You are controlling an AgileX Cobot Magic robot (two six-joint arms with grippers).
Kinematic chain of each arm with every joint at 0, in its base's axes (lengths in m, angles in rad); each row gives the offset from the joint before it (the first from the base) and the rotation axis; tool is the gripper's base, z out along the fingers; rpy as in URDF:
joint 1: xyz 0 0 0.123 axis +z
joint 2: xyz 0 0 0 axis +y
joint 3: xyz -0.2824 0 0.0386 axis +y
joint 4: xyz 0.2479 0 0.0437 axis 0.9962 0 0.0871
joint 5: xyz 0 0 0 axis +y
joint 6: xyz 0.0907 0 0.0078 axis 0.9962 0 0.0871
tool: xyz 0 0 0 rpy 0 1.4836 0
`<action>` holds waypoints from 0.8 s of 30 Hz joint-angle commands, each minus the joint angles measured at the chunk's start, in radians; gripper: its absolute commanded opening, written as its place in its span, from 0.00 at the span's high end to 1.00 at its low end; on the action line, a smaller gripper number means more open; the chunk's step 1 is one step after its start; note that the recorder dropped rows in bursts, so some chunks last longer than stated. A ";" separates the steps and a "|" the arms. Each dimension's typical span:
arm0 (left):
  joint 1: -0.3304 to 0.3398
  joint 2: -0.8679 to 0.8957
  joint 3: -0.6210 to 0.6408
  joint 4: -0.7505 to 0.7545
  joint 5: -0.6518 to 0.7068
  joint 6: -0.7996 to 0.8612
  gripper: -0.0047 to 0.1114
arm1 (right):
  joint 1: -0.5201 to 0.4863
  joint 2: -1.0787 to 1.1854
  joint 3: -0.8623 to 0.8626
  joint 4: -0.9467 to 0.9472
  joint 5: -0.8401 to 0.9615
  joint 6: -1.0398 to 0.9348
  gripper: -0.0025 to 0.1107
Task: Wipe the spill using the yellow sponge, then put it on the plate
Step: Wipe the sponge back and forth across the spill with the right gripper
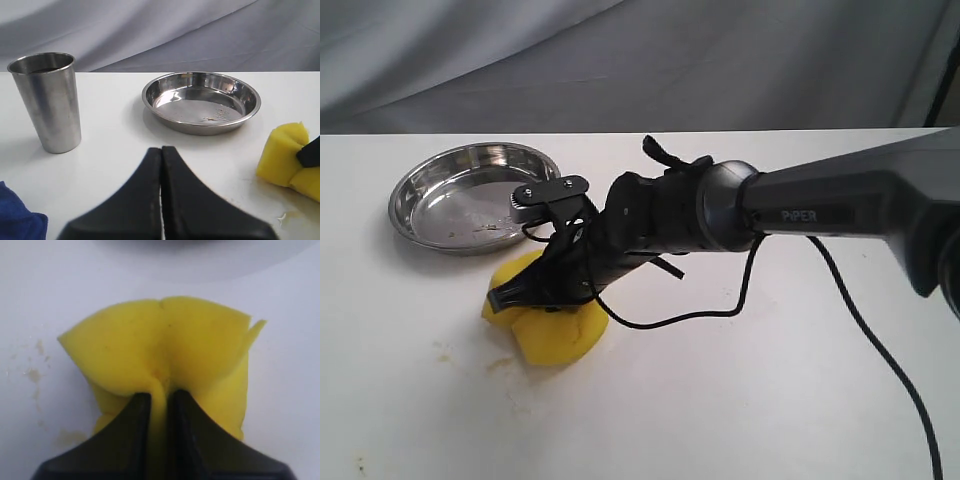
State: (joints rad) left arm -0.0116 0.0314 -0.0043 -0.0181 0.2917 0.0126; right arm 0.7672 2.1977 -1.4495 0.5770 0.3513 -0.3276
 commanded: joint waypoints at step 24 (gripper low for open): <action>-0.006 0.004 0.004 -0.002 -0.010 -0.001 0.96 | 0.149 0.130 -0.547 0.191 0.424 -0.144 0.98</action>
State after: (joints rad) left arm -0.0116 0.0314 -0.0043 -0.0181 0.2917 0.0126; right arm 0.9173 2.3694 -1.9678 0.8054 0.7614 -0.4665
